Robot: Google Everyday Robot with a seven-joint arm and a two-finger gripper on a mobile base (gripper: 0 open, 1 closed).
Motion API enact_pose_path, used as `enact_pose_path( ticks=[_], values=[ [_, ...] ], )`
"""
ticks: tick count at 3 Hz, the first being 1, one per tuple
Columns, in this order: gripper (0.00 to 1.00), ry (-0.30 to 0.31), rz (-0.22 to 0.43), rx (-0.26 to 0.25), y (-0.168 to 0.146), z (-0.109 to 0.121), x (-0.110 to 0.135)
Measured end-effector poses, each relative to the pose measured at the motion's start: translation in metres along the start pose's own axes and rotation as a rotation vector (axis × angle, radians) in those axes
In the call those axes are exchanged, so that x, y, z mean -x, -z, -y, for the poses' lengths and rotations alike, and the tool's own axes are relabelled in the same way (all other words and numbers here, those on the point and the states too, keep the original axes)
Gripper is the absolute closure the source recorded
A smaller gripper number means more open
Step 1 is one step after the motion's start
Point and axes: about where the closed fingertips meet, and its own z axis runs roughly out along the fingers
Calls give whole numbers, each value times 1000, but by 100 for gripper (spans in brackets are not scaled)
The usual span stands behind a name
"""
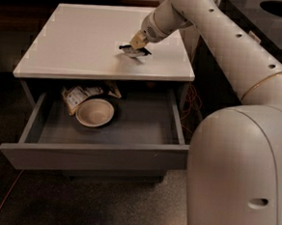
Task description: Pick rxbar blueberry from top drawer and place on counter
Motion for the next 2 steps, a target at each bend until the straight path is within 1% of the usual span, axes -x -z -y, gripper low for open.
enact_pose_path(
  ticks=[1,2],
  values=[
    [35,-6,6,32,-24,6,-16],
    [5,-5,2,40,-30,3,-17]
  ],
)
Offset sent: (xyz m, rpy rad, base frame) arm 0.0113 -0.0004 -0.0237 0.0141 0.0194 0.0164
